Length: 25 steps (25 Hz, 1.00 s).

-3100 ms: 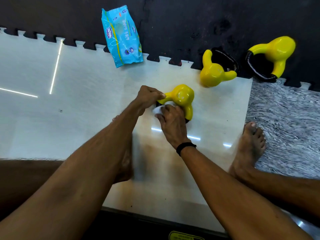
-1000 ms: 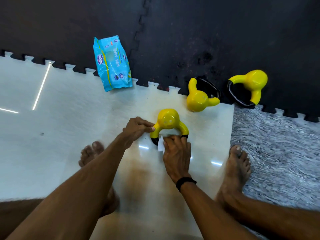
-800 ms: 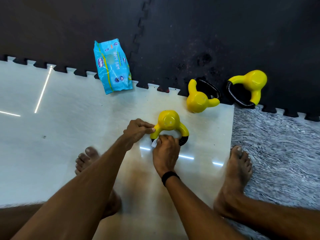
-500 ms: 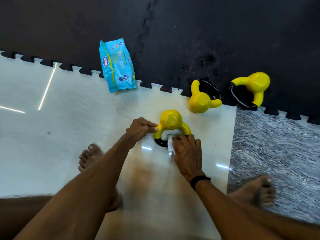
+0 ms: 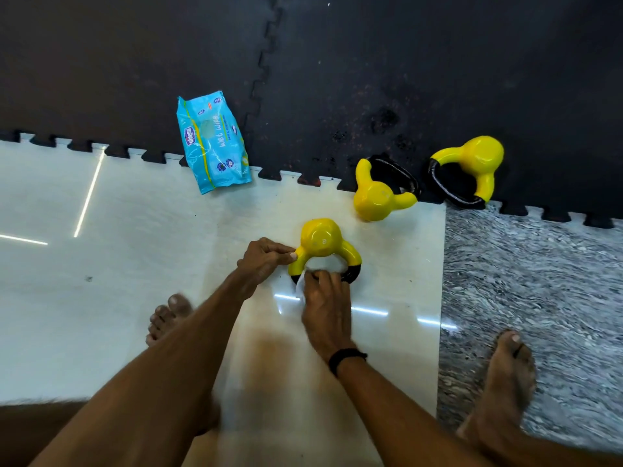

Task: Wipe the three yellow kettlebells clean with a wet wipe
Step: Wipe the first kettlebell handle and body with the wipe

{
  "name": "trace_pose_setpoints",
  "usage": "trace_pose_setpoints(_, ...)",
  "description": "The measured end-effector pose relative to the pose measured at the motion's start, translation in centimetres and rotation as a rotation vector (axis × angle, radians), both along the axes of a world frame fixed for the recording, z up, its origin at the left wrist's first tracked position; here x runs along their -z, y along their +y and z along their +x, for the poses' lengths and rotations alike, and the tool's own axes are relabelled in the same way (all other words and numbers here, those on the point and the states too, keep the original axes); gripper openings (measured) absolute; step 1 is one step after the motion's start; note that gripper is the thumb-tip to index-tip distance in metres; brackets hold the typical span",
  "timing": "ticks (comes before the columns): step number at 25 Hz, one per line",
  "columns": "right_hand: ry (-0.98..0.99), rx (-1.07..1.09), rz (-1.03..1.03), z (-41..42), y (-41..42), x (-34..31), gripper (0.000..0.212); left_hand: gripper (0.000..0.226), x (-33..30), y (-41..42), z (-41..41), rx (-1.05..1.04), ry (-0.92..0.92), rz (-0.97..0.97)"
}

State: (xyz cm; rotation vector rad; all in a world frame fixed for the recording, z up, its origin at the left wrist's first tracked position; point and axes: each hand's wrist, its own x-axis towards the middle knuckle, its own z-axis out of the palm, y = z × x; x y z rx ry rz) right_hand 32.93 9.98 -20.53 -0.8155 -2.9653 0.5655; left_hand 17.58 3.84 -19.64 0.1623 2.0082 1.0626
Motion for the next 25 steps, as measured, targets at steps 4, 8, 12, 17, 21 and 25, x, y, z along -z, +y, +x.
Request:
trace_pose_setpoints(4, 0.012, -0.411, 0.327, 3.1, 8.0, 0.5, 0.023, 0.021, 0.1, -0.1, 0.1, 0.026, -0.007, 0.005)
trace_pose_setpoints(8, 0.016, -0.602, 0.485, 2.8, 12.1, 0.4, 0.031, 0.014, 0.1, -0.1, 0.4, 0.073, 0.034, -0.021)
trace_pose_setpoints(12, 0.069, -0.489, 0.384, 3.0, 8.5, 1.2, 0.041, 0.013, 0.0, -0.1, 0.5, 0.099, 0.044, -0.052)
trace_pose_setpoints(17, 0.039, -0.402, 0.228, 3.1, 4.6, 1.5, 0.042, 0.027, 0.0, 0.0, 0.7, 0.087, 0.052, -0.118)
trace_pose_setpoints(21, 0.032, -0.433, 0.226, 3.1, 8.7, 1.5, 0.036, 0.035, 0.5, 0.1, 0.7, 0.096, 0.052, -0.127)
trace_pose_setpoints(25, 0.177, -0.174, 0.034, 3.6, 10.2, 2.2, 0.038, 0.036, 0.2, 0.6, 1.1, 0.060, 0.031, -0.147)
